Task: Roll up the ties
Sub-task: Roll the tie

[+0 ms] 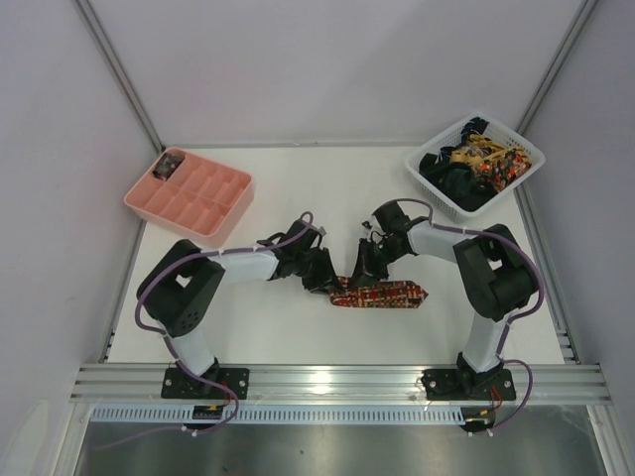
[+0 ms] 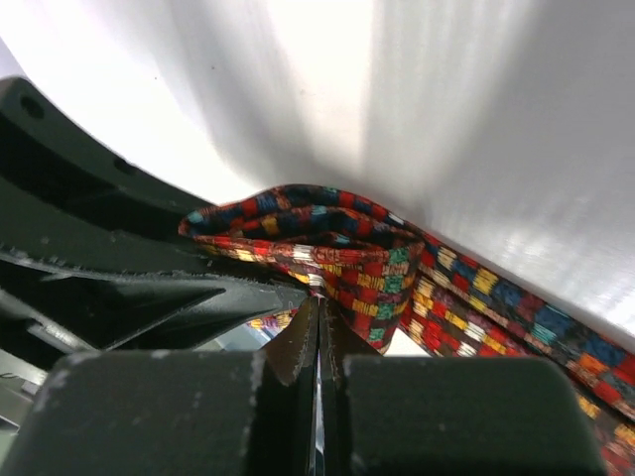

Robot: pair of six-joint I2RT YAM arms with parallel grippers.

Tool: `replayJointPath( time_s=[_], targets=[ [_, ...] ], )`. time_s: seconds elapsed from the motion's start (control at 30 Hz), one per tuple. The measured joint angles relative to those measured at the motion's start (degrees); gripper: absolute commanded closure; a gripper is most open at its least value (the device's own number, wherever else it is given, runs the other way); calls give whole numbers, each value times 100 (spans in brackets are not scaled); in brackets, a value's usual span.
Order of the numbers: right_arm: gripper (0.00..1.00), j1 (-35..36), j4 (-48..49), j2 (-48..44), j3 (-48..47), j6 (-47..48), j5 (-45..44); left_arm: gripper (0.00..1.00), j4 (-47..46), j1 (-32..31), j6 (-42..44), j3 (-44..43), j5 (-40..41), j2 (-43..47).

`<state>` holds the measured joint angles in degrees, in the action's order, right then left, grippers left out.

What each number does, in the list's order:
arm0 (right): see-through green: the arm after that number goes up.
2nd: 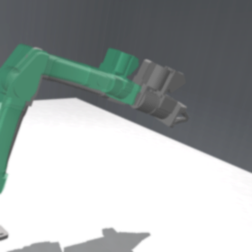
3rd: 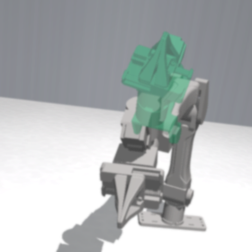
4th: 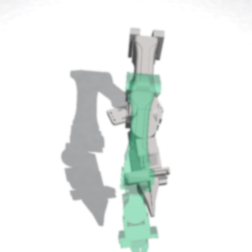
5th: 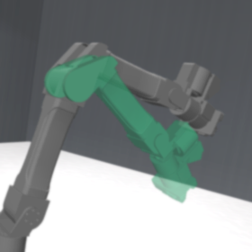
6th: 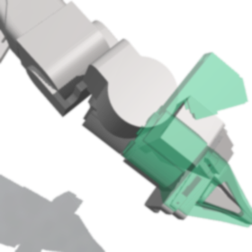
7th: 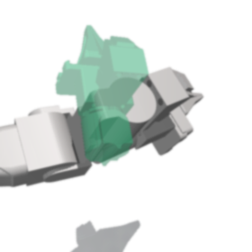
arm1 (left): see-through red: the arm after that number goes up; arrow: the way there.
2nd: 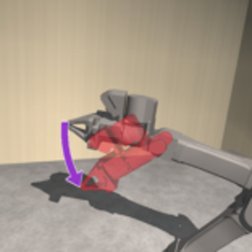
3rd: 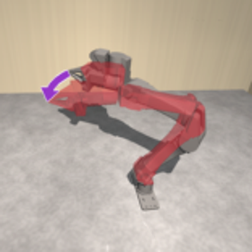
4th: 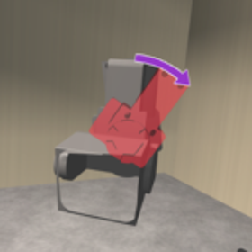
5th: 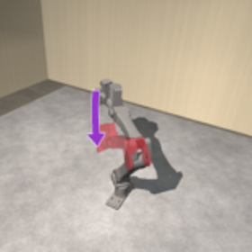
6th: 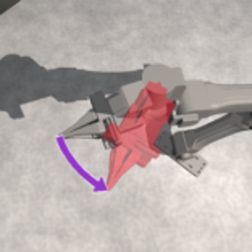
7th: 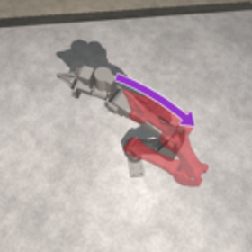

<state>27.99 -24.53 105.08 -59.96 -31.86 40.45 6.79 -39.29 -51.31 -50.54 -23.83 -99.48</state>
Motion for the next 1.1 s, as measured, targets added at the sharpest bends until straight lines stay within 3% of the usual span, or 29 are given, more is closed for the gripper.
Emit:
replayJointPath(
  time_s=[0.13, 0.37, 0.53, 0.9, 1.1],
  targets=[
    [100, -116, -162, -15, -61, 90, -72, 48, 122, 4, 190, -103, 74, -59],
    [100, -245, -450, -13, -433, 240, -166, 29, 431, 48, 415, -184, 278, 22],
    [99, -319, -564, 17, -793, 345, -227, 27, 824, 63, 656, -195, 603, 286],
    [95, -369, -848, 1113, -2192, 514, -273, 41, 1139, -39, 938, 245, 713, 1467],
    [95, -304, -957, 1663, -2686, 636, -348, 72, 960, -522, 855, 435, 717, 1602]
  ],
)
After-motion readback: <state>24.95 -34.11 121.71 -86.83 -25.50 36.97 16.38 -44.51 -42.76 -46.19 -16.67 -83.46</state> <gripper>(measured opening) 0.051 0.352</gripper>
